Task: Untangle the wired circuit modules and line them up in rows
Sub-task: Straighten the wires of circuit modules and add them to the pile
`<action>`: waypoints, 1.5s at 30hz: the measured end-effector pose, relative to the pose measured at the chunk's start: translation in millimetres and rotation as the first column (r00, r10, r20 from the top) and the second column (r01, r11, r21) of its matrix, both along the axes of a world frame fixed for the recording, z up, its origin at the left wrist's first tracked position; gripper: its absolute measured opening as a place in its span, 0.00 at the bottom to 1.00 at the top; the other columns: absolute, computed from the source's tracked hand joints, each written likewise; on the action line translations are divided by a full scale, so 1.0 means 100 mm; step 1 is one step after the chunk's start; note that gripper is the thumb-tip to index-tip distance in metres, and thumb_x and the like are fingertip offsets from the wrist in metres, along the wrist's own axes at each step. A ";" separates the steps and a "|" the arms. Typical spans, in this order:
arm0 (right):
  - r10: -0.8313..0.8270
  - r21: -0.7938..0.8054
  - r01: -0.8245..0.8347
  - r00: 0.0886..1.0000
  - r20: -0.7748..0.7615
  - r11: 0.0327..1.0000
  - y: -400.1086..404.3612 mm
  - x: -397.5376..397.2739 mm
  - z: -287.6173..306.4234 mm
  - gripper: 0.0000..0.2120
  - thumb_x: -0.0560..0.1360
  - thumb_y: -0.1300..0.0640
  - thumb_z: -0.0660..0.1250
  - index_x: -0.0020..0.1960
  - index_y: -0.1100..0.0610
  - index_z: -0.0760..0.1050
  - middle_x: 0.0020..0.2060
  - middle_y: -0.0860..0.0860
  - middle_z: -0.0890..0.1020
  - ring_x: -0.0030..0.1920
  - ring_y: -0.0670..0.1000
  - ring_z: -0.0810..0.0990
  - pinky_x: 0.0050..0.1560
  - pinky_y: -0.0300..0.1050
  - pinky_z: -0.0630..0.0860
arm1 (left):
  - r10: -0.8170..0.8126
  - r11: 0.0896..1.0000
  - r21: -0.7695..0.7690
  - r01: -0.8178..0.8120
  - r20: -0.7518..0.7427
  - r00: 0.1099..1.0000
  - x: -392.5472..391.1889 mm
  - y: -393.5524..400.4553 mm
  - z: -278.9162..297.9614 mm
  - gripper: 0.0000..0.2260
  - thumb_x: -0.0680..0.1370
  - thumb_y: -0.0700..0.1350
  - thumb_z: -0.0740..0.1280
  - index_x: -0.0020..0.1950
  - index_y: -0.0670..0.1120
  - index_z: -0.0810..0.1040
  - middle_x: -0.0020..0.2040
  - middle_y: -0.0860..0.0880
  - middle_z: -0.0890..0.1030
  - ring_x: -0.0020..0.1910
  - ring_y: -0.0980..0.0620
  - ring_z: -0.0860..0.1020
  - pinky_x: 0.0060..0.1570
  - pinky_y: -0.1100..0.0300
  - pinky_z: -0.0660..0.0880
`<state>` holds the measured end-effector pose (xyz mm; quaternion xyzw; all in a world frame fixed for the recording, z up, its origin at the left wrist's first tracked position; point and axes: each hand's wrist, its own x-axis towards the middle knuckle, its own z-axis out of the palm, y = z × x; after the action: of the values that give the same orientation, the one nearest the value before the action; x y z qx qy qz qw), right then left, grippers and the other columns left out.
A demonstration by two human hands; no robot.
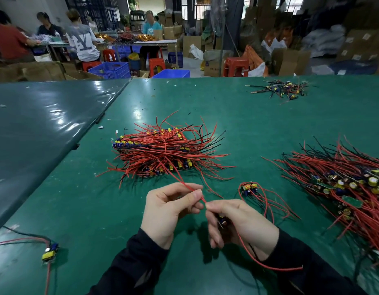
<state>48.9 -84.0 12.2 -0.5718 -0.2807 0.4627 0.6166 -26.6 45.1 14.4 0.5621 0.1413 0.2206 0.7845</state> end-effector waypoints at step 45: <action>0.049 -0.085 -0.021 0.942 0.331 0.996 -0.03 -0.11 0.09 0.11 0.71 0.55 0.61 0.34 0.56 0.79 0.27 0.48 0.77 0.28 0.44 0.73 0.27 0.34 0.65 | 0.354 0.934 -0.036 -0.354 -0.025 0.935 0.02 0.25 0.00 0.10 0.71 0.33 0.69 0.32 0.43 0.83 0.29 0.47 0.80 0.21 0.57 0.72 0.22 0.68 0.68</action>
<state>38.4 -87.5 20.9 -0.6609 -0.3722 0.3811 0.5286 -24.2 70.5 14.8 0.5137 0.2518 0.3502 0.7417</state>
